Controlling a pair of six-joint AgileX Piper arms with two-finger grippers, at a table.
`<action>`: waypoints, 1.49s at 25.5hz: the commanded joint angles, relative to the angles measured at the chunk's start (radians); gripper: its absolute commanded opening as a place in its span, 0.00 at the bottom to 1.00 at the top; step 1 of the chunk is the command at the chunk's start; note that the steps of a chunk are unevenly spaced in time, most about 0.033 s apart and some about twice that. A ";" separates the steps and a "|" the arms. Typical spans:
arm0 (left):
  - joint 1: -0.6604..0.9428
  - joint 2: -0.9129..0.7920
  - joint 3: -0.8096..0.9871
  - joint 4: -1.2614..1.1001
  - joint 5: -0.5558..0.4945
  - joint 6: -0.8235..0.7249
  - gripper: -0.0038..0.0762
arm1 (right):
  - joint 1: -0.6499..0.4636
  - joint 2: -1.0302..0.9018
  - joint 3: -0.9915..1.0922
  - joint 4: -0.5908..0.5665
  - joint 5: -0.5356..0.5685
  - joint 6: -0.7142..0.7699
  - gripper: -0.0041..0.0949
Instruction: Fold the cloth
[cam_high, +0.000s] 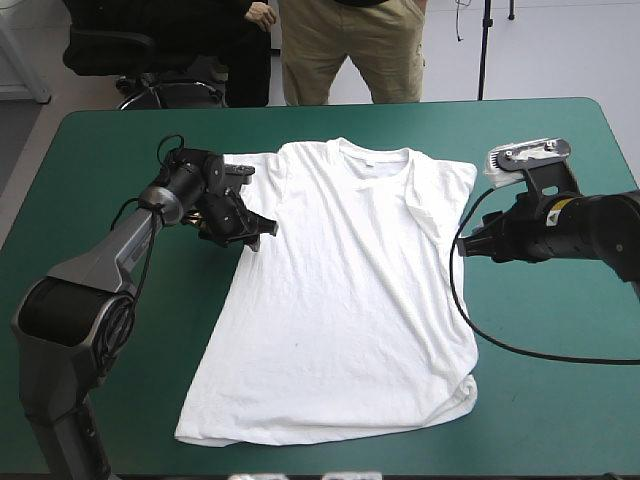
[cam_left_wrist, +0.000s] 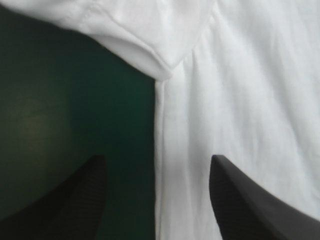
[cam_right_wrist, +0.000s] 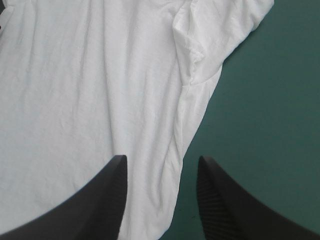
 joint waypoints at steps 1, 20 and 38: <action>-0.003 -0.037 -0.031 -0.015 -0.031 0.000 0.58 | -0.001 -0.019 -0.032 -0.009 -0.049 -0.004 0.46; -0.079 0.057 -0.031 0.004 -0.038 0.000 0.03 | -0.001 0.073 -0.033 -0.044 -0.015 0.026 0.54; -0.079 0.057 -0.031 0.004 -0.032 0.000 0.03 | 0.000 0.550 -0.192 -0.056 0.012 0.041 0.55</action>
